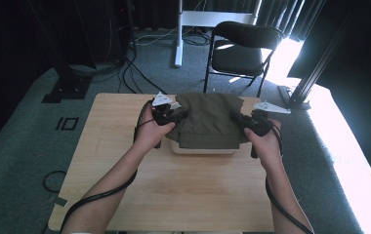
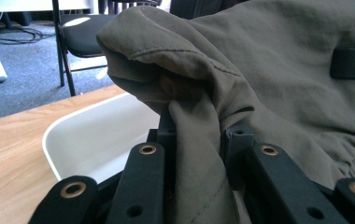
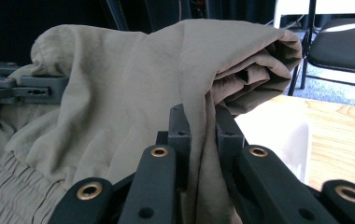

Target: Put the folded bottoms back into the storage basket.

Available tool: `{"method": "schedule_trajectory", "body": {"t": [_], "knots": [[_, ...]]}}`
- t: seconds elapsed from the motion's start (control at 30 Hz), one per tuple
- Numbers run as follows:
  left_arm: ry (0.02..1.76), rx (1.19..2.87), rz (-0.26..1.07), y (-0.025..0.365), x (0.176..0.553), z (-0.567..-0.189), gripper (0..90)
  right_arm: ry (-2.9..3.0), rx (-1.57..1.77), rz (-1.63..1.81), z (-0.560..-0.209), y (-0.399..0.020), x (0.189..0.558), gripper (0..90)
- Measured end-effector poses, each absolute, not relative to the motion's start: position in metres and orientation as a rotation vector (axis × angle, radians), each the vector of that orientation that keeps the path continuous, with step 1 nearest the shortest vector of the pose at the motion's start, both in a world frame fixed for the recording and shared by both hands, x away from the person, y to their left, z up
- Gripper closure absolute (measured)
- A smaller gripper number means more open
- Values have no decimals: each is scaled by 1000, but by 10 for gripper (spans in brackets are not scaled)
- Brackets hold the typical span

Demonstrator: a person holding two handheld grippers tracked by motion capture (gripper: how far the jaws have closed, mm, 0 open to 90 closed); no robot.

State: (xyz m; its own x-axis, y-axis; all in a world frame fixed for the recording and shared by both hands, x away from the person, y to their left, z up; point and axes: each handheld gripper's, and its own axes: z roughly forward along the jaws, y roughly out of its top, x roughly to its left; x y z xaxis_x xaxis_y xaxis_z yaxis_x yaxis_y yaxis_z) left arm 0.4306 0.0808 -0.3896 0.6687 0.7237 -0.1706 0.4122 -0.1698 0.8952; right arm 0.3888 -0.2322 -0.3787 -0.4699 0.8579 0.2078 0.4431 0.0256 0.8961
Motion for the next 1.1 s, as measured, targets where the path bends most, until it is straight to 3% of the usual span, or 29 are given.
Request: {"method": "schedule_trajectory", "body": {"t": [0.4,1.1], "knots": [[1008,1795,361,77,471,-399,766,1917,1437,1393,-383,-227,440,813],[1181,1931,351,59,509,-459,765,1968,1606,1189,-456,-218,488,813]]}}
